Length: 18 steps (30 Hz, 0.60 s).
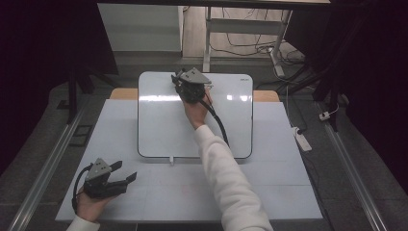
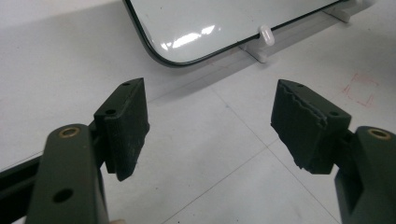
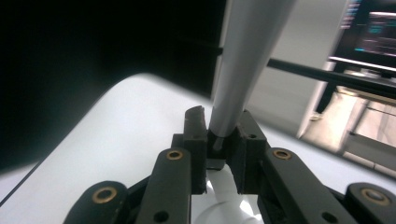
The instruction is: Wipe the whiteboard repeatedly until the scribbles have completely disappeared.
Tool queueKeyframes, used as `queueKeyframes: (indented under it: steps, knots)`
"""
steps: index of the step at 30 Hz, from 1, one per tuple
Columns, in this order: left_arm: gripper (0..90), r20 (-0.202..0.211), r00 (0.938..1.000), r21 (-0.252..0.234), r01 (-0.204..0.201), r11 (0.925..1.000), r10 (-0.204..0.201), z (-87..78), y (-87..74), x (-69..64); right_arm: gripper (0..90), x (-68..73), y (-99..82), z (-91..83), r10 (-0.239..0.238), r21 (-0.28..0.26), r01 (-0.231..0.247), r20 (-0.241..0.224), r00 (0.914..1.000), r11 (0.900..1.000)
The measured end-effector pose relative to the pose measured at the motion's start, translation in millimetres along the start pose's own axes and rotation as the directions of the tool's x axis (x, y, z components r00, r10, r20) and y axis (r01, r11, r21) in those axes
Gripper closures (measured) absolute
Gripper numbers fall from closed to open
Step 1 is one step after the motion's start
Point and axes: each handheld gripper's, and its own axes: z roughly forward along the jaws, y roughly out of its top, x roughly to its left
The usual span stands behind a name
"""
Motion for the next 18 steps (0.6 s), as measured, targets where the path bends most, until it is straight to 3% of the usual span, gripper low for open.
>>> queueKeyframes:
  steps: [3,4,5,7,9,10,11,13,14,15,16,18]
  knots:
    - [28.3,0.001,1.0,0.0,0.004,1.0,-0.004,0.5,-0.3,1.4,78.0,1.8,-2.2,-0.3,-0.018,0.011,0.018,-0.008,0.9998,0.9998]
    - [28.3,0.002,1.0,0.001,0.007,1.0,-0.007,1.4,-0.2,1.8,78.0,9.8,-5.4,0.5,-0.044,0.029,0.046,-0.055,0.9975,0.9985]
    - [28.3,0.004,1.0,0.001,0.006,1.0,-0.006,1.5,-0.1,1.6,78.0,12.3,-5.7,1.2,-0.064,0.037,0.066,-0.066,0.9958,0.9971]
    - [28.3,0.003,1.0,0.0,0.001,1.0,-0.001,0.7,0.0,0.3,78.0,8.1,-3.4,1.5,-0.061,0.029,0.063,-0.057,0.9965,0.9976]
    - [28.3,0.002,1.0,-0.001,0.0,1.0,0.0,0.1,0.1,0.1,78.1,-0.4,-0.2,0.5,-0.017,0.004,0.017,-0.005,0.9998,0.9998]
    - [28.4,0.001,1.0,-0.002,0.001,1.0,-0.001,-0.2,0.1,0.1,78.0,-2.0,0.4,0.9,0.003,0.001,-0.003,-0.005,1.0,1.0]
    - [28.4,0.002,1.0,-0.003,0.002,1.0,-0.002,0.0,0.1,0.6,78.0,0.7,-0.3,1.5,-0.007,0.005,0.007,-0.005,1.0,1.0]
    - [28.4,0.003,1.0,0.0,0.006,1.0,-0.006,1.3,0.0,1.7,78.0,12.4,-3.9,4.1,-0.068,0.027,0.069,-0.051,0.9964,0.9972]
    - [28.4,0.003,1.0,0.0,0.006,1.0,-0.006,1.3,0.0,1.7,78.0,12.4,-3.9,4.1,-0.068,0.027,0.069,-0.051,0.9964,0.9972]
    - [28.4,0.003,1.0,0.0,0.007,1.0,-0.007,1.4,-0.1,1.8,78.0,19.6,-6.1,5.1,-0.104,0.034,0.106,-0.066,0.9924,0.9938]
    - [28.4,0.002,1.0,-0.001,0.007,1.0,-0.007,1.2,-0.2,1.7,78.1,16.9,-5.0,5.1,-0.099,0.033,0.101,-0.062,0.9931,0.9943]
    - [28.4,0.001,1.0,-0.003,0.004,1.0,-0.004,-0.3,-0.5,1.2,78.1,7.4,-2.2,2.9,-0.056,0.01,0.056,-0.007,0.9984,0.9984]
